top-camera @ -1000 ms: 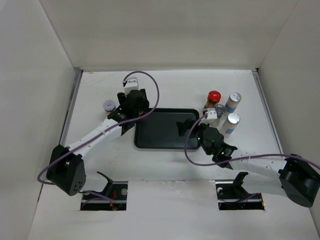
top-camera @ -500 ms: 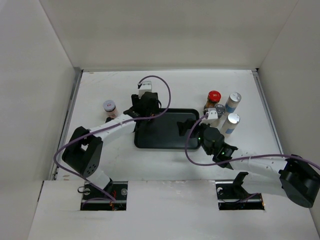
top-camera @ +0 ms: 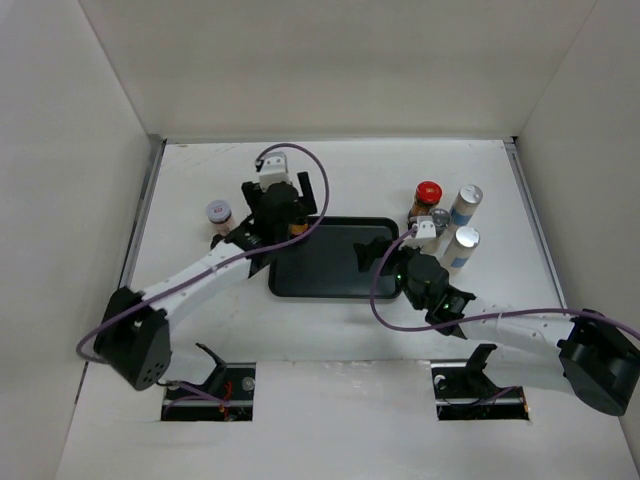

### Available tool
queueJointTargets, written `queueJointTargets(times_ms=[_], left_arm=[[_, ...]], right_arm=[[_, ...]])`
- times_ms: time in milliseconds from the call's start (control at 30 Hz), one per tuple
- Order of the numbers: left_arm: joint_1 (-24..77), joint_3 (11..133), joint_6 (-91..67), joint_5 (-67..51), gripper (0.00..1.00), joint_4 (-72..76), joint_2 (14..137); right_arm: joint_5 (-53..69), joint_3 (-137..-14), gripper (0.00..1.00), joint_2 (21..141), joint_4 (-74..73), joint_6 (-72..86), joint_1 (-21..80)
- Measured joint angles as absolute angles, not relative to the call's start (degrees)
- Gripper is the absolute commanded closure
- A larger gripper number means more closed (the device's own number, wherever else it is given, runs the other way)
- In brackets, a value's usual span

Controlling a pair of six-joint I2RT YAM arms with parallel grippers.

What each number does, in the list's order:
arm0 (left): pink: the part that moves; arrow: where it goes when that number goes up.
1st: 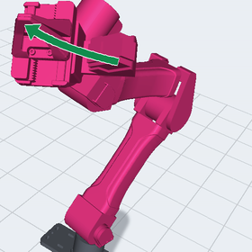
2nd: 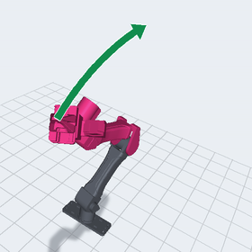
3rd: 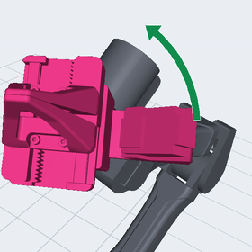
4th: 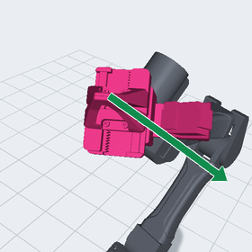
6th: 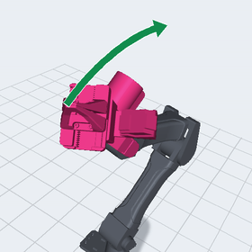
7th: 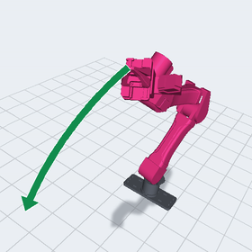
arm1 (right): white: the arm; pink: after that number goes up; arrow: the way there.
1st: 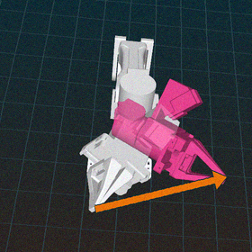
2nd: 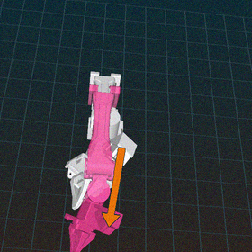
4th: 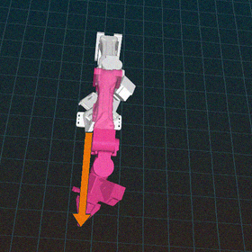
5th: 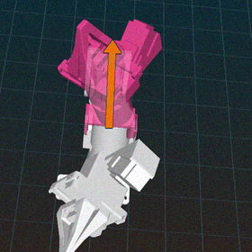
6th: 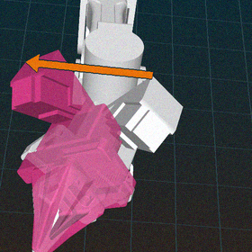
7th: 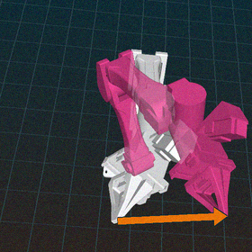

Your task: Organize the condiment bottles

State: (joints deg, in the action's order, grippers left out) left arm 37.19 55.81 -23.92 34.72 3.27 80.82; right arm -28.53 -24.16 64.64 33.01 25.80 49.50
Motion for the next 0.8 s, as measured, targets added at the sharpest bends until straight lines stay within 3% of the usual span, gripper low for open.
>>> queueJointTargets(times_ms=[167,300,400,667,800], left_arm=[[35.9,51.2,-24.9,37.6,0.06,0.2,65.8],[33.3,47.8,-28.4,39.9,0.07,-6.9,55.0],[29.9,44.5,-31.1,40.6,0.07,-13.3,50.2],[25.3,38.1,-34.1,40.5,0.08,-21.4,50.1],[22.9,36.2,-34.6,39.8,0.15,-19.8,54.0]], right_arm=[[-28.5,-24.1,0.01,64.6,33.0,26.0,49.1],[-28.5,-24.1,0.09,64.8,33.1,26.0,48.8],[-28.4,-24.1,0.10,65.7,33.2,26.4,48.8],[-28.4,-24.1,0.05,66.2,33.1,26.7,48.8],[-28.4,-24.1,0.05,66.1,33.1,26.8,48.8]])
